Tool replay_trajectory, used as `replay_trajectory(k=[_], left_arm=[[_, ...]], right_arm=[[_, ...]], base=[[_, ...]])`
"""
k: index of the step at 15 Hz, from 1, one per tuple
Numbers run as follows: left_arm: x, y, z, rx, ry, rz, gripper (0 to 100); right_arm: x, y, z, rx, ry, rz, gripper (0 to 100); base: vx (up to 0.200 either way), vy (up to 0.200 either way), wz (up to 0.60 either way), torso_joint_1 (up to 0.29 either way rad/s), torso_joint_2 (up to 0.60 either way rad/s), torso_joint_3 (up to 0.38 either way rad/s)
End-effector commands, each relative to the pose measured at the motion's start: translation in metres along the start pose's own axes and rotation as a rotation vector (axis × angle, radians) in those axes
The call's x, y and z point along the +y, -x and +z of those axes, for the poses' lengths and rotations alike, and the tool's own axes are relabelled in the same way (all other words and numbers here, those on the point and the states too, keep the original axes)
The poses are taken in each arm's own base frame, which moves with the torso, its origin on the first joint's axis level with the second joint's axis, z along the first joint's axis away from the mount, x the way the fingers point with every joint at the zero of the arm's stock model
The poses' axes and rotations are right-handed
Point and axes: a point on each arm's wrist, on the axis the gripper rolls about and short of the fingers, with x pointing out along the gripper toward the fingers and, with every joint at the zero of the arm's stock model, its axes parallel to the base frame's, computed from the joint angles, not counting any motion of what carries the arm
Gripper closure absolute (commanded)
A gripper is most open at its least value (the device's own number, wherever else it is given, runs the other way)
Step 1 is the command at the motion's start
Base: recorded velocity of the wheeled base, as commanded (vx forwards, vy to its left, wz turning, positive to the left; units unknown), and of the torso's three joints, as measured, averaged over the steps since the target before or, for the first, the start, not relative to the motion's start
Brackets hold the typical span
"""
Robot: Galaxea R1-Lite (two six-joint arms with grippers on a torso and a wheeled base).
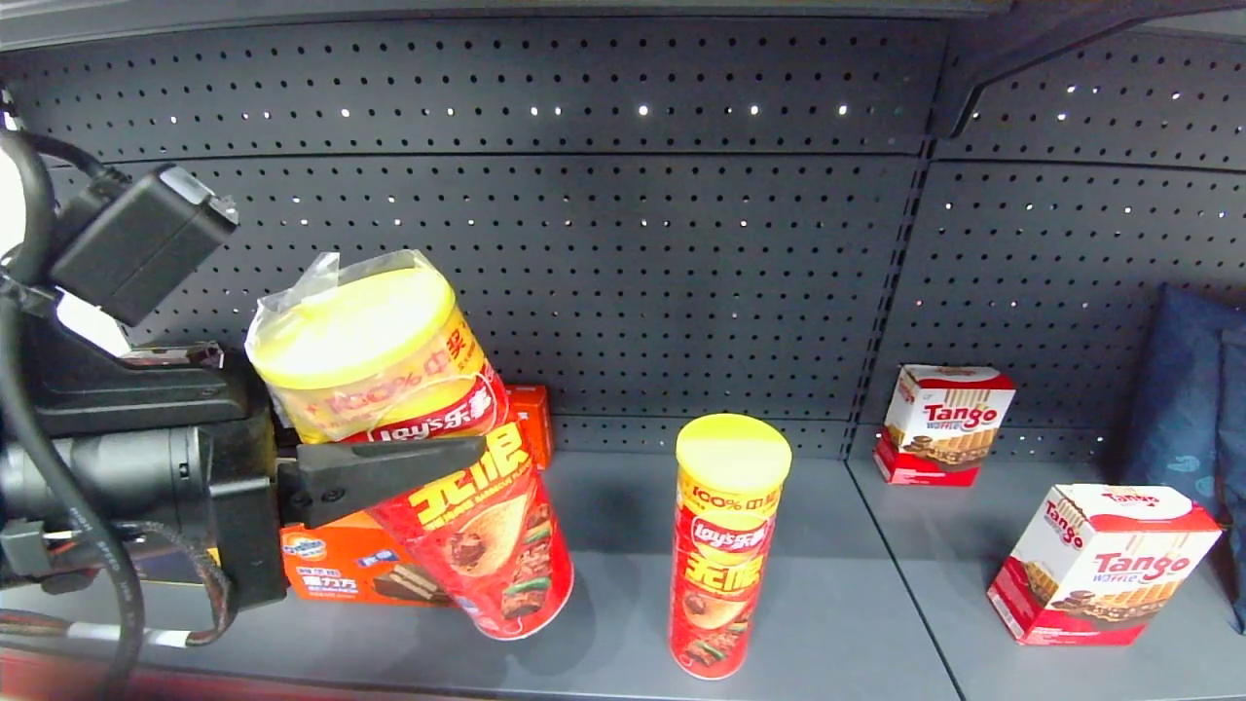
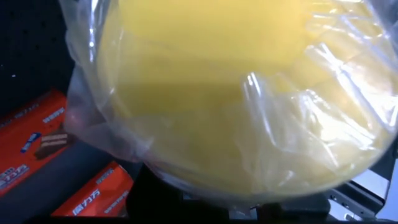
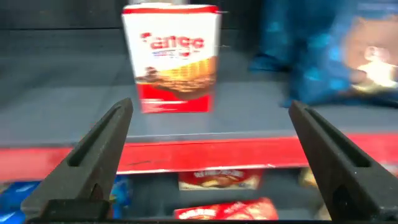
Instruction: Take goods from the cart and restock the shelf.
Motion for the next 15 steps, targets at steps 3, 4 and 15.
replay_trajectory(k=[3, 4, 15], left_arm=[[0.008, -0.016, 0.001, -0.008, -0.002, -0.016, 100], [0.010, -0.020, 0.002, -0.016, -0.007, -0.019, 100], [0.022, -0.047, -0.004, 0.008, 0.004, -0.075, 100]], right_arm=[[0.001, 0.001, 0.000, 0.035, -0.025, 0.031, 0], [0.000, 0.001, 0.000, 0.035, -0.024, -0.024, 0], [0.002, -0.002, -0.008, 0.043, -0.022, 0.072, 0]], base=[[0.000, 0.000, 0.00, 0.000, 0.00, 0.000], [0.000, 0.000, 0.00, 0.000, 0.00, 0.000], [0.000, 0.000, 0.00, 0.000, 0.00, 0.000]])
